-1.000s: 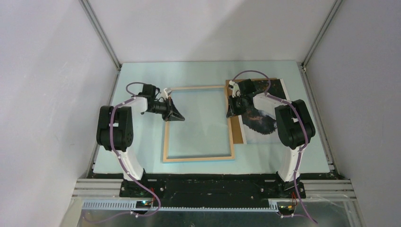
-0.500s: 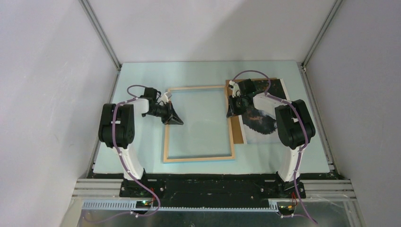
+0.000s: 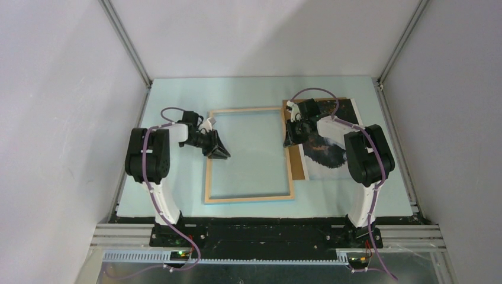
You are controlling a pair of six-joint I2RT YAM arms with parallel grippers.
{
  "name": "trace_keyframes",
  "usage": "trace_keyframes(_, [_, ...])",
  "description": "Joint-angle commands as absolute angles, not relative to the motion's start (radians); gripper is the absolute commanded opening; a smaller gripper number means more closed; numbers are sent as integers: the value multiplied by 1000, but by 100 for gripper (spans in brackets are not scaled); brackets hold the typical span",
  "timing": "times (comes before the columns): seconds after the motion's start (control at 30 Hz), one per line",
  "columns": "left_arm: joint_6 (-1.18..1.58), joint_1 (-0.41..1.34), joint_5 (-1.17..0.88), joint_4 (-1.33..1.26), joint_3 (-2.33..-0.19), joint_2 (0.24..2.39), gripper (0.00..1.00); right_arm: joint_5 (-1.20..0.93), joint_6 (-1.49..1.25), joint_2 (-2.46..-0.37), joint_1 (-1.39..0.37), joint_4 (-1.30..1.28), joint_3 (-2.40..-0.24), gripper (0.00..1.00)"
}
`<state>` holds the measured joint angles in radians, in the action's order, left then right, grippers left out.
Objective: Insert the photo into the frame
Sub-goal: Place the photo frame item in the photo frame.
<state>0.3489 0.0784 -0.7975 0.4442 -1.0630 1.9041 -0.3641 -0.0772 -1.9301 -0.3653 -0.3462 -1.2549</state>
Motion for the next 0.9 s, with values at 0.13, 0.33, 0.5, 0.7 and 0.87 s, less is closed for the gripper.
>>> trace_keyframes(0.13, [320,102,-783,476,-1072,1913,42,-380,-48,-1943,-385,-337,-1272,21])
trace_keyframes(0.33, [310,101,-781,490,-1075,1901,55,-380,-49,-1944,-385,-338,-1272,21])
trace_keyframes(0.5, [303,101,-796,501,-1083,1888,58,-377,-48,-1944,-384,-339,-1272,21])
trace_keyframes(0.7, [293,101,-823,515,-1097,1880,47,-373,-46,-1944,-383,-340,-1272,21])
trace_keyframes(0.87, [291,97,-858,522,-1106,1875,20,-370,-44,-1944,-381,-341,-1272,21])
